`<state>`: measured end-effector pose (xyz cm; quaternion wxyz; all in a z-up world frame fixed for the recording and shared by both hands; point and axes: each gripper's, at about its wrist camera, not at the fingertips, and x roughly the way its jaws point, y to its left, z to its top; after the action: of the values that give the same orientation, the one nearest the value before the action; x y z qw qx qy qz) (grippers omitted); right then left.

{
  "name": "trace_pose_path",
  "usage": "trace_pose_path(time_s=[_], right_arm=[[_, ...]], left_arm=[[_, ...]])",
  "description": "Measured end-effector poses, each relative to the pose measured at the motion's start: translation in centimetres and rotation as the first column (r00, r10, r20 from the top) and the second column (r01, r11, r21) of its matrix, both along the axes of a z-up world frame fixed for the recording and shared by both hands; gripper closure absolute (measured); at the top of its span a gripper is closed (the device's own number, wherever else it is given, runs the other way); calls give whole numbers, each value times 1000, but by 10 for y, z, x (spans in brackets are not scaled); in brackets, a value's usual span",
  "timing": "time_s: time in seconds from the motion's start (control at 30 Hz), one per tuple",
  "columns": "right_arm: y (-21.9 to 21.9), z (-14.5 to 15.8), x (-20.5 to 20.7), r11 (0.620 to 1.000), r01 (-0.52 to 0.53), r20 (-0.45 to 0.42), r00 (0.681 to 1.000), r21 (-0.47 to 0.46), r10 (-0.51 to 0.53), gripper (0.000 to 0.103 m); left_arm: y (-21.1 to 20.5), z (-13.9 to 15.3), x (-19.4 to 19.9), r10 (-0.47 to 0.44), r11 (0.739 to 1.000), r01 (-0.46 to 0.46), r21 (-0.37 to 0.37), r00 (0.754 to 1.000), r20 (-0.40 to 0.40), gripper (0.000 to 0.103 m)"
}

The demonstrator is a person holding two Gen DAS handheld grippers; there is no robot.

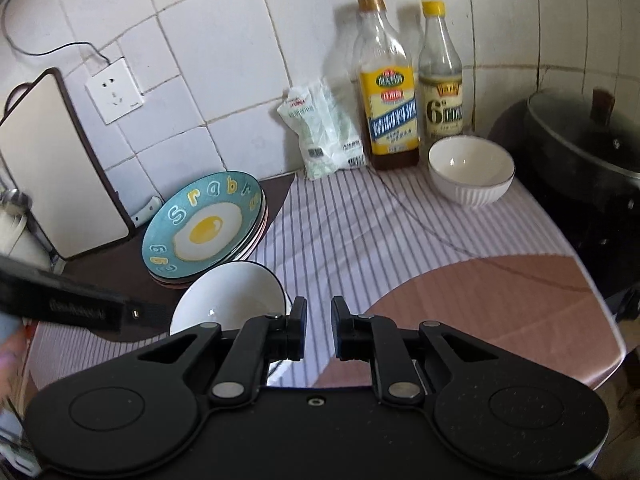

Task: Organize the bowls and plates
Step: 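Lower the second bowl into the first bowl and open the left gripper, then move the left gripper to the white bowl beside the bottles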

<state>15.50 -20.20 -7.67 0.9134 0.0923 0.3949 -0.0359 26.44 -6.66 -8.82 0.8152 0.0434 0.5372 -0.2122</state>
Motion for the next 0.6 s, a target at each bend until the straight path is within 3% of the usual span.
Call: trace_pose_path(time_s=[0.1,0.2,0.43,0.6], right_arm=[[-11,6,-7,998,-28,30,999,50,27,74],[-23,9,-13,998,-38,47,998,55,36,73],[-45,17,-24,994,-81,104,991,-71,88,55],[-65,13,-19,987,-100,107,988,-126,114,45]], left_arm=[[-7,11,-2,-16,1000,17,-8,1000,22,75],[-17,23,-6,-40,999,41,-23,999,36,74],[-47,47,-12,-98,993,103,-51,991,95,62],[-74,48,-2,-103,991,111,-77,989,107,60]])
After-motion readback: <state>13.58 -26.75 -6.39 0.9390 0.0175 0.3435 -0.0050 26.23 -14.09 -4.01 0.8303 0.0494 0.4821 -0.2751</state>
